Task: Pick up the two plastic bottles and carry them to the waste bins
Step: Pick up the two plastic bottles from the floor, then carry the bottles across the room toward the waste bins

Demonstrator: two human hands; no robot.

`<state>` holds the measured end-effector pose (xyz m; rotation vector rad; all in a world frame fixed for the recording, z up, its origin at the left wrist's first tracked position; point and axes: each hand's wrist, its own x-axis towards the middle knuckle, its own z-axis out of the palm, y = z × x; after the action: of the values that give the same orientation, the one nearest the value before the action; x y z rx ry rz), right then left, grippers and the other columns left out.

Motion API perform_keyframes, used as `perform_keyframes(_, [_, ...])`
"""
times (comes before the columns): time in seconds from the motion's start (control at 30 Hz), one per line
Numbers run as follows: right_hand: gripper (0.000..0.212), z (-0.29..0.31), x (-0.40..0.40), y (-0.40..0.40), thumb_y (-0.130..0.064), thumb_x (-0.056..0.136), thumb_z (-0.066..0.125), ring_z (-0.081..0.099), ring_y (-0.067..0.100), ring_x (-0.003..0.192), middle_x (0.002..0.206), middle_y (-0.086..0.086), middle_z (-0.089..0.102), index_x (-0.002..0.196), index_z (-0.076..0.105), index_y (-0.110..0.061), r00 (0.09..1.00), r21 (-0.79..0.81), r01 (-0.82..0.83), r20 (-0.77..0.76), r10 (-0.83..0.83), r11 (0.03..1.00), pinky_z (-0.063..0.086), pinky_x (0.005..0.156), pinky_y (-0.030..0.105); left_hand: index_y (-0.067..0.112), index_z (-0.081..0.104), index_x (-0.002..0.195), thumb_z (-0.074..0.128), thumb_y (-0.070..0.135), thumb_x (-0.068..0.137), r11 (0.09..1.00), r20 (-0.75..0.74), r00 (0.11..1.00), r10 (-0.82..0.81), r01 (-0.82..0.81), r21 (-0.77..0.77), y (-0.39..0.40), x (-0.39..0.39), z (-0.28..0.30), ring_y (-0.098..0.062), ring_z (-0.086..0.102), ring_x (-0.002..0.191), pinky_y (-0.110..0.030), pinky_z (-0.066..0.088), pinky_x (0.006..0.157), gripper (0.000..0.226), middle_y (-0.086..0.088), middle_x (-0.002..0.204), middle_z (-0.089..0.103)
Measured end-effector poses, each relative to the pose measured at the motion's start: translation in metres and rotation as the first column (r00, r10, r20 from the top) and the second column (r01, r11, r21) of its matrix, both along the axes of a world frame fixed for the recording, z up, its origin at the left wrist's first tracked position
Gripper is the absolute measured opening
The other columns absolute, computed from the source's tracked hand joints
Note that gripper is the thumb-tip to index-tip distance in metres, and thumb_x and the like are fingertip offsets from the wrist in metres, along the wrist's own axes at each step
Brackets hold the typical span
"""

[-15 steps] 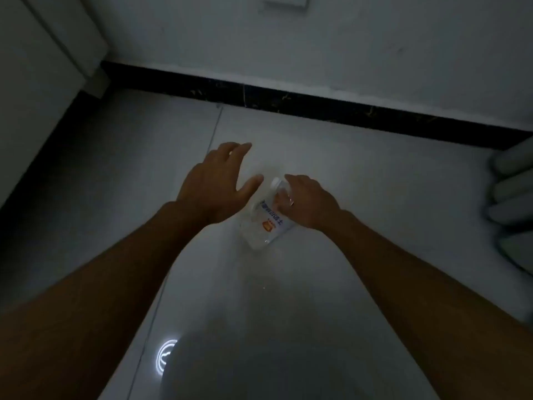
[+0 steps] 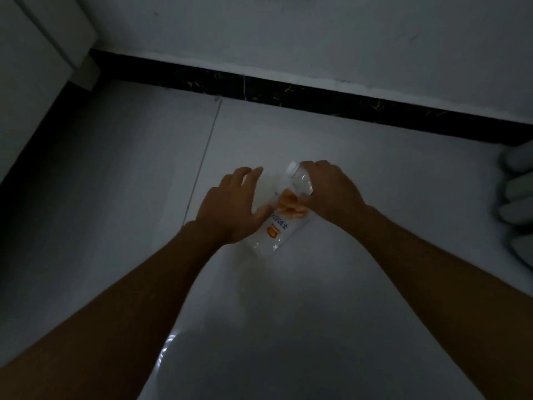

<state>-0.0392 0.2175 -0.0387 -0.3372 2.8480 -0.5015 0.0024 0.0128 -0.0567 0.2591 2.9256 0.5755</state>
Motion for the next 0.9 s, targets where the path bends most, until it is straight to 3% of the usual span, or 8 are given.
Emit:
perform_keyframes(0.13, [0.061, 0.035, 0.003, 0.029, -0.027, 0.075, 0.069, 0.052, 0.030, 0.103, 0.120, 0.013, 0.055, 0.129, 0.044, -0.018, 0.998, -0.022, -0.009, -0.069, 0.007, 1.000, 0.048, 0.082, 0.043, 0.032, 0.002, 0.153, 0.040, 0.085, 0.071, 0.997, 0.231, 0.973, -0.025, 0.042, -0.069, 0.035, 0.005, -0.026, -0.036, 0.021, 0.142, -0.056, 0.029, 0.107, 0.104, -0.009, 0.162, 0.008])
perform_keyframes(0.23, [0.063, 0.047, 0.008, 0.043, -0.026, 0.076, 0.069, 0.052, 0.029, 0.106, 0.123, 0.011, 0.054, 0.131, 0.042, -0.019, 0.997, -0.013, -0.017, -0.071, 0.016, 1.000, 0.048, 0.084, 0.044, 0.040, -0.009, 0.150, 0.049, 0.087, 0.061, 0.992, 0.288, 0.957, -0.041, 0.073, -0.099, 0.053, 0.011, -0.047, -0.039, 0.017, 0.142, -0.061, 0.027, 0.106, 0.116, -0.008, 0.162, 0.000])
perform_keyframes(0.37, [0.065, 0.052, 0.012, 0.053, -0.029, 0.076, 0.070, 0.051, 0.028, 0.108, 0.126, 0.011, 0.053, 0.133, 0.040, -0.019, 0.997, -0.023, -0.018, -0.080, 0.017, 1.000, 0.047, 0.087, 0.043, 0.039, -0.014, 0.150, 0.071, 0.060, 0.067, 0.985, 0.232, 0.972, -0.044, 0.081, -0.155, 0.056, 0.021, -0.060, -0.039, 0.028, 0.135, -0.056, 0.039, 0.096, 0.121, -0.011, 0.161, 0.000])
perform_keyframes(0.47, [0.067, 0.054, 0.014, 0.055, -0.031, 0.074, 0.071, 0.052, 0.028, 0.108, 0.125, 0.011, 0.055, 0.133, 0.041, -0.020, 0.995, -0.041, -0.039, -0.098, 0.035, 0.998, 0.048, 0.087, 0.045, 0.040, -0.008, 0.151, 0.071, 0.046, 0.073, 0.991, 0.213, 0.977, -0.033, 0.059, -0.118, 0.053, 0.021, -0.057, -0.038, 0.035, 0.128, -0.054, 0.044, 0.091, 0.111, -0.010, 0.156, 0.013])
perform_keyframes(0.63, [0.068, 0.064, 0.013, 0.058, -0.035, 0.073, 0.071, 0.053, 0.026, 0.109, 0.125, 0.009, 0.056, 0.132, 0.041, -0.022, 0.990, -0.070, -0.032, -0.138, 0.023, 0.997, 0.048, 0.090, 0.045, 0.040, 0.009, 0.152, 0.060, 0.053, 0.082, 0.995, 0.103, 0.994, -0.044, 0.053, -0.087, 0.045, 0.013, -0.035, -0.033, 0.044, 0.120, -0.050, 0.049, 0.085, 0.088, -0.010, 0.145, 0.032])
perform_keyframes(0.9, [0.064, 0.121, 0.009, 0.060, -0.032, 0.074, 0.071, 0.052, 0.025, 0.111, 0.124, 0.008, 0.056, 0.131, 0.043, -0.022, 0.972, -0.138, -0.030, -0.235, -0.003, 0.990, 0.048, 0.090, 0.045, 0.040, 0.016, 0.149, 0.050, 0.061, 0.086, 0.997, -0.040, 0.999, -0.028, 0.025, -0.076, 0.037, -0.010, 0.046, -0.029, 0.042, 0.124, -0.048, 0.050, 0.086, 0.075, -0.010, 0.149, 0.030])
